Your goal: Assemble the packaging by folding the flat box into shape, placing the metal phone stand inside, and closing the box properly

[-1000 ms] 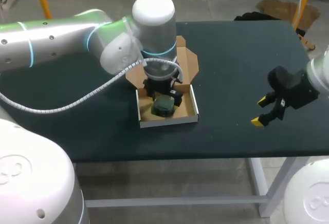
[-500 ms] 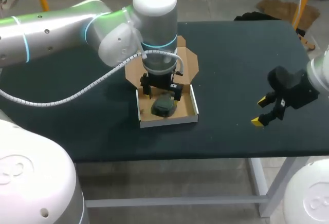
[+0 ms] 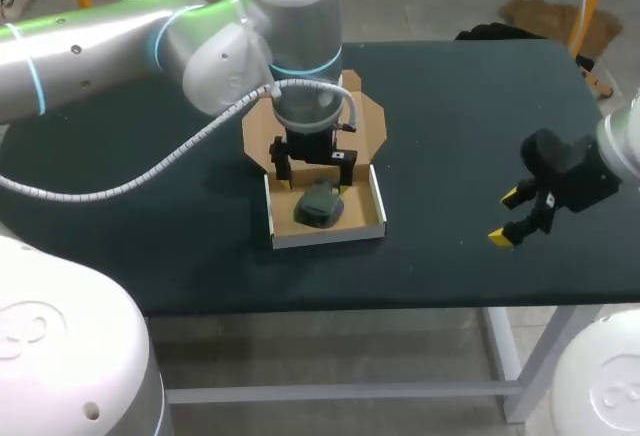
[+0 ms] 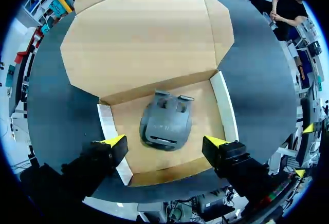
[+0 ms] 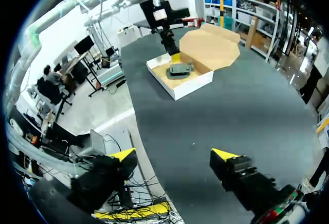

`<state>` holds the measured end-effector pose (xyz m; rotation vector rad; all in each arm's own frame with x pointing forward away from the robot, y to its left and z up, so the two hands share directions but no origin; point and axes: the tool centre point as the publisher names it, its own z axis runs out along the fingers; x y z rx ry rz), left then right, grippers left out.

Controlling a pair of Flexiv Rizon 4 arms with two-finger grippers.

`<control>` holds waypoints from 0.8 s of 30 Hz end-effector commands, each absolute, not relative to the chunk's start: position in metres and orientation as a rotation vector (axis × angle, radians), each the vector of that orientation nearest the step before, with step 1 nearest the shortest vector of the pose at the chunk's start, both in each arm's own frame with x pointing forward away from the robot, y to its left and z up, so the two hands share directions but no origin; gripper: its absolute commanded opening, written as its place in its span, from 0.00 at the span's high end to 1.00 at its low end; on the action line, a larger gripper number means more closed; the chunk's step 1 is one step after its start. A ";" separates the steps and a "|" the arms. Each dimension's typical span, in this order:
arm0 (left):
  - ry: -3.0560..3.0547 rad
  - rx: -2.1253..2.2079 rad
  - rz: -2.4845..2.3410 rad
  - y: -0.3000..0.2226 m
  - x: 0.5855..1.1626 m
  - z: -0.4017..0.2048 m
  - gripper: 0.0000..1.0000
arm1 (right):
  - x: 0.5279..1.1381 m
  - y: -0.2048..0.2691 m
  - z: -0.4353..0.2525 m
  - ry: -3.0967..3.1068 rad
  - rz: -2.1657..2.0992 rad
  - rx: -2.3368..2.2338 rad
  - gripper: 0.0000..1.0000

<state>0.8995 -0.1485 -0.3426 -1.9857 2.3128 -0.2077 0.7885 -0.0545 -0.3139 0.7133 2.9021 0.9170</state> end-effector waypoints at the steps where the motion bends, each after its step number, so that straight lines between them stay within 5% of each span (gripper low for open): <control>1: 2.309 -1.983 -0.207 -0.148 0.899 -0.342 0.00 | 0.788 -0.056 -0.312 2.903 0.921 0.712 0.00; 24: 2.196 -2.115 -0.256 -0.143 0.885 -0.338 0.00 | 0.788 -0.056 -0.312 2.903 0.921 0.712 0.00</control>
